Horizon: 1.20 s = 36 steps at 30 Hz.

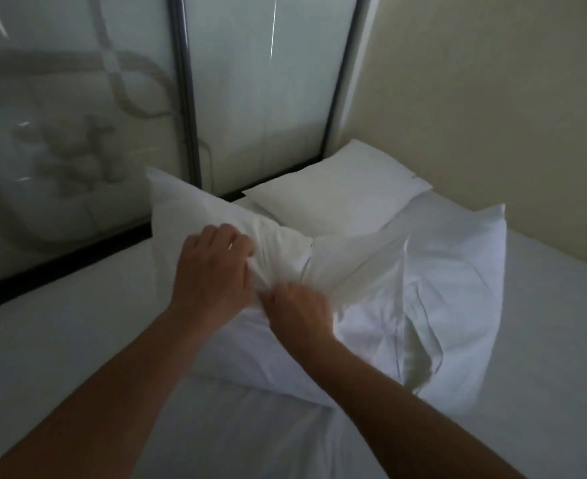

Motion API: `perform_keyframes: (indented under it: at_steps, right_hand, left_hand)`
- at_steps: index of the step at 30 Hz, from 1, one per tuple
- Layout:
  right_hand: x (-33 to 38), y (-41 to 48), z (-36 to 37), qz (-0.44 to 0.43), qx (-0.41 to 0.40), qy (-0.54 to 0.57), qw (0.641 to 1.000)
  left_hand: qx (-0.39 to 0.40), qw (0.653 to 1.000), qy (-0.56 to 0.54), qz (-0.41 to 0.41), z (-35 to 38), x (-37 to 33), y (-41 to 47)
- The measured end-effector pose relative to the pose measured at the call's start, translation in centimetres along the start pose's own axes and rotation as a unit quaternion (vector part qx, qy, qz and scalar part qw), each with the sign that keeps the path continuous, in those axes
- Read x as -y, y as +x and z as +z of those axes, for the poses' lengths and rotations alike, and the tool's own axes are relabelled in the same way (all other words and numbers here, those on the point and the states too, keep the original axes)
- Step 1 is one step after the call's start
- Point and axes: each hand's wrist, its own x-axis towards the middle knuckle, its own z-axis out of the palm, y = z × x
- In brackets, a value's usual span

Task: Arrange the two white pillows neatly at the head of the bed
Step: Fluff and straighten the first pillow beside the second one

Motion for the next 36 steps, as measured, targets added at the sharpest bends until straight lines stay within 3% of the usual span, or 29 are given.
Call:
perform_keyframes:
  at_steps: [2, 4, 7, 11, 12, 15, 16, 19, 22, 27, 33, 36]
  right_hand:
    - [0.8, -3.3, -0.4, -0.014, 0.015, 0.027, 0.999]
    - [1.9, -6.1, -1.4, -0.046, 0.029, 0.02, 0.998]
    - [2.5, -8.6, -5.0, -0.142, 0.036, -0.032, 0.989]
    - [-0.6, -6.1, -12.5, -0.144, -0.057, 0.01, 0.988]
    - [-1.9, -5.0, -13.7, -0.134, -0.031, -0.021, 0.99]
    - [-5.9, -3.9, -14.6, -0.045, 0.223, -0.059, 0.972]
    - [-6.9, -4.3, -14.1, -0.025, 0.271, -0.058, 0.961]
    - [-8.5, -5.0, -11.8, -0.016, 0.221, -0.075, 0.972]
    - [-8.1, -3.4, -10.5, -0.034, 0.109, -0.042, 0.993]
    - [-7.2, 0.4, -13.3, -0.073, 0.049, -0.031, 0.996]
    - [-4.1, 3.9, -15.4, -0.151, -0.111, -0.075, 0.979]
    - [-2.0, 2.6, -10.8, -0.188, -0.125, -0.083, 0.971]
  left_hand:
    - [-0.004, 0.999, -0.021, 0.024, -0.2, -1.7, 2.4]
    - [0.099, 0.993, -0.007, 0.058, 0.7, -3.5, 3.3]
    - [0.267, 0.962, 0.02, 0.046, 1.8, -4.1, 2.4]
    - [0.249, 0.964, 0.008, 0.095, 0.7, -3.2, 2.2]
    - [0.251, 0.964, -0.007, 0.088, 0.3, -2.9, 2.3]
    - [0.305, 0.944, -0.078, 0.101, -0.5, -1.5, 2.3]
    - [0.323, 0.934, -0.09, 0.123, -0.8, -0.9, 2.2]
    - [0.333, 0.922, -0.01, 0.195, -0.8, 1.1, 1.7]
    - [0.282, 0.931, 0.064, 0.221, -0.2, 1.3, 0.4]
    - [0.164, 0.972, -0.027, 0.168, -2.9, 1.9, 2.7]
    - [-0.026, 0.989, 0.044, 0.142, -7.3, 3.9, 4.2]
    - [0.006, 0.989, 0.107, 0.104, -5.9, 5.4, 0.5]
